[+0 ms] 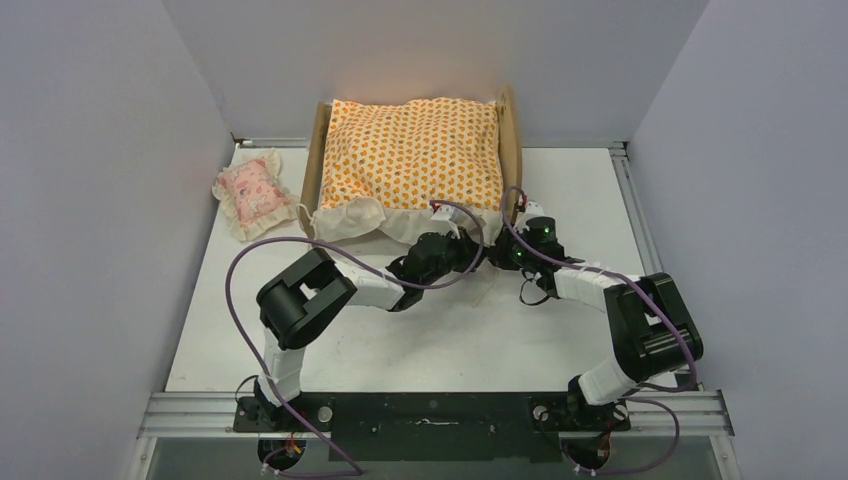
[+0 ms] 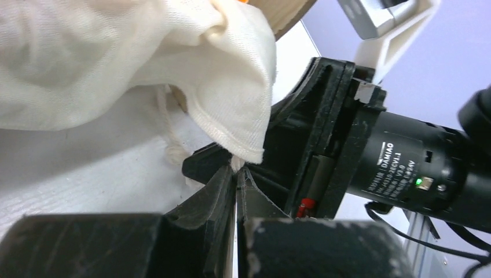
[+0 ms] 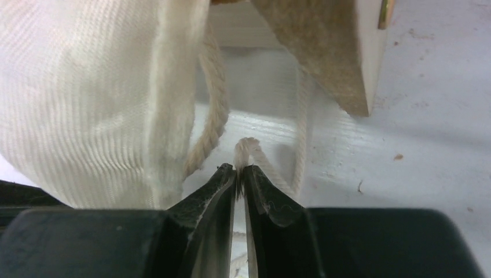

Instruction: Set up the pet bed

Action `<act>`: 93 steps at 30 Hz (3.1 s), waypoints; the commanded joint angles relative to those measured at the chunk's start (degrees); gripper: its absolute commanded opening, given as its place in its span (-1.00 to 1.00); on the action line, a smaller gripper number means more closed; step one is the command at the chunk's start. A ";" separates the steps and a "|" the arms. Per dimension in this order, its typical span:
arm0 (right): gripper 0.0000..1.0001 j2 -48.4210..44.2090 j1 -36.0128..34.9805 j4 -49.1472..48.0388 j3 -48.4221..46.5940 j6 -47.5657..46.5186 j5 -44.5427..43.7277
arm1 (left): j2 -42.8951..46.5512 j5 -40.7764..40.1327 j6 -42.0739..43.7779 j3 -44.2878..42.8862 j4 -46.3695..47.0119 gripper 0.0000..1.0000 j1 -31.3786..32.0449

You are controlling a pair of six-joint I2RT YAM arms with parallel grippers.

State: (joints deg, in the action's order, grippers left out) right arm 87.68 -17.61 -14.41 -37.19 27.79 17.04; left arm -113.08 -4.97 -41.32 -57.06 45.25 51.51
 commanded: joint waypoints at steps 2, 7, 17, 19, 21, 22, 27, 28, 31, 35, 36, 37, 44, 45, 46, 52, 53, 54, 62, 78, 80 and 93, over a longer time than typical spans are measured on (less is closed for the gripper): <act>-0.63 3.43 1.15 -6.32 0.82 -3.23 12.17 | 2.33 8.05 1.42 -0.05 2.56 -1.00 -0.92; -0.33 4.25 2.96 -7.92 2.63 -2.28 15.89 | 0.86 11.49 0.90 -1.60 1.60 -1.00 -1.05; -0.44 -7.69 5.43 -2.39 4.74 -0.97 11.35 | 0.42 10.16 1.41 -3.79 -2.71 -1.00 -1.18; -0.39 -11.33 5.56 0.19 5.38 -0.81 6.72 | -0.20 10.05 1.27 -4.76 -3.54 -1.00 -1.20; -0.34 -14.53 5.65 1.29 6.56 -0.83 4.43 | -0.82 9.98 1.03 -5.88 -4.42 -1.00 -1.21; -0.31 -15.84 5.65 1.43 7.19 -1.10 4.29 | -1.14 9.84 1.00 -6.53 -4.92 -1.00 -1.25; -0.26 -17.94 5.65 -0.89 9.51 -2.54 10.38 | -2.83 9.87 1.16 -9.65 -7.17 -1.00 -1.18; -0.24 -17.58 5.65 -1.95 9.65 -2.38 12.05 | -3.11 9.94 1.22 -10.11 -7.52 -1.00 -1.20; -0.23 -16.05 5.57 -4.78 9.97 -2.35 14.35 | -4.20 10.21 1.12 -11.91 -8.66 -1.00 -1.31; -0.22 -13.04 5.61 -7.96 10.42 -2.40 13.92 | -5.38 11.07 0.75 -13.50 -9.95 -1.00 -1.22; -0.22 -12.10 5.65 -8.67 10.32 -2.40 13.56 | -5.33 11.14 0.72 -13.48 -10.00 -1.00 -1.29; -0.23 -10.71 5.65 -9.38 10.12 -2.25 13.14 | -5.13 11.07 0.66 -13.36 -10.01 -1.00 -1.25; -0.25 -5.88 5.65 -15.08 9.81 -0.86 14.19 | -3.56 10.88 -0.10 -11.67 -10.01 -0.99 -2.14; -0.25 -5.58 5.65 -15.53 9.77 -1.06 14.56 | -3.48 11.25 -0.34 -11.54 -10.01 -0.98 -2.26; -0.25 -5.58 5.65 -15.89 9.72 -1.47 14.81 | -3.35 11.59 -0.61 -11.39 -10.01 -0.97 -2.42; -0.23 -4.89 5.82 -18.28 9.70 -3.94 14.75 | -2.36 15.72 -1.57 -10.64 -9.35 -0.89 -3.04; -0.23 -4.78 5.83 -18.81 9.62 -4.32 14.78 | -2.21 16.16 -1.58 -10.58 -9.39 -0.88 -3.03; -0.24 -4.36 5.83 -19.47 9.53 -4.63 14.86 | -2.11 16.69 -1.57 -10.61 -9.54 -0.87 -3.02; -0.79 -2.99 5.83 -20.62 7.97 -5.33 14.06 | -1.44 19.61 -1.02 -10.86 -11.73 -0.78 -2.99; -0.89 -7.80 6.27 -13.81 9.15 -6.28 5.57 | -1.84 -15.63 -3.43 -17.31 -34.71 -0.24 0.18; -0.89 -7.95 6.27 -13.42 8.99 -6.35 5.66 | -3.58 -17.66 -4.14 -19.62 -36.16 -0.22 0.59; -0.89 -9.43 6.21 -12.73 10.29 -5.97 6.43 | -12.21 -30.41 -4.41 -28.31 -40.60 -0.08 3.68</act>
State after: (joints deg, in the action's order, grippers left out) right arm 80.60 -11.64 -25.39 -26.98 22.06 23.55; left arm -123.33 -28.88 -45.43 -83.05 6.31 53.82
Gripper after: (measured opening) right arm 0.063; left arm 0.447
